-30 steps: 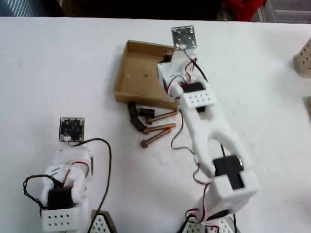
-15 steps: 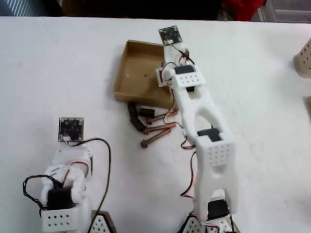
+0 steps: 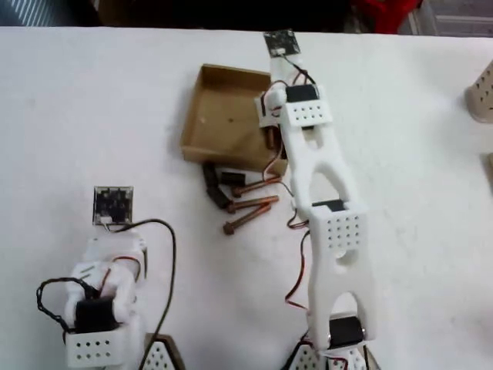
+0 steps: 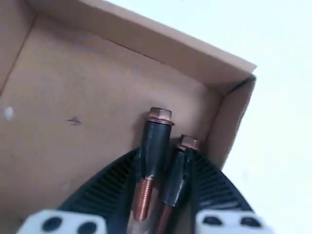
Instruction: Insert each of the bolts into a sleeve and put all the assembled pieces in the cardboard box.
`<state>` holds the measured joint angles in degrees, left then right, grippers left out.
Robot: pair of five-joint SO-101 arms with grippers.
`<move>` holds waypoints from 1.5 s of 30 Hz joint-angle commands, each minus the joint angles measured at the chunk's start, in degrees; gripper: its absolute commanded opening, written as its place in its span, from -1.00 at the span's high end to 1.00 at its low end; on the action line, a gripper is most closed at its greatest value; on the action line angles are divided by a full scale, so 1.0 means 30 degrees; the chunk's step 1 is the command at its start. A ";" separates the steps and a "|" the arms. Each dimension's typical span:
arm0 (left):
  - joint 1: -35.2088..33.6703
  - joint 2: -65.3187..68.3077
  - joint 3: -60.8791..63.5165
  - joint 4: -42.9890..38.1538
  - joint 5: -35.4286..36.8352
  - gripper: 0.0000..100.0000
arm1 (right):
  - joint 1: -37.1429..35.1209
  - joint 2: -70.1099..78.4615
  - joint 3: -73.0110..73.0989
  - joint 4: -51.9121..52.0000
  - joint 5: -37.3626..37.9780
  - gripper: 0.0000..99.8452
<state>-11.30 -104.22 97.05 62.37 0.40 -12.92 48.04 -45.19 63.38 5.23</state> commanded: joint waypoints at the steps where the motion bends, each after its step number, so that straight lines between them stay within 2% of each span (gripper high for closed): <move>1: -0.0278 -0.0132 0.0000 -0.0117 -0.0176 0.95 | -0.0103 -0.0425 -0.2608 0.2154 -0.0147 0.87; 6: -0.0278 -0.0132 0.0000 -0.0117 -0.0176 0.95 | -0.0777 -0.0396 -0.6359 0.7692 -0.0029 0.96; 11: -0.0278 -0.0132 0.0000 -0.0117 -0.0176 0.95 | -0.2212 -0.0396 -0.9114 1.2615 0.0000 0.97; 17: -0.0278 -0.0132 0.0000 -0.0117 -0.0176 0.95 | -0.3267 -0.1363 -0.8498 1.2762 -0.0147 0.97; 26: -0.0278 -0.0132 0.0000 -0.0117 -0.0176 0.95 | -0.6022 -0.6725 0.0205 1.2615 -0.0147 0.97; 31: -0.0278 -0.0132 0.0000 -0.0117 -0.0176 0.95 | -0.7487 -0.9538 0.5011 1.0916 -0.0147 0.97; 37: -0.0278 -0.0132 0.0000 -0.0117 -0.0176 0.95 | -0.8747 -1.3377 1.3275 0.5465 -0.0147 0.96; 41: -0.0278 -0.0132 0.0000 -0.0117 -0.0176 0.95 | -0.8952 -1.5370 1.7993 0.1597 0.0000 0.96; 45: -0.0278 -0.0132 0.0000 -0.0117 -0.0176 0.95 | -0.8718 -1.5634 2.0103 -0.0132 0.0029 0.96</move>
<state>-11.30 -104.22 97.05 62.37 0.40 -39.12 4.44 12.48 66.46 5.32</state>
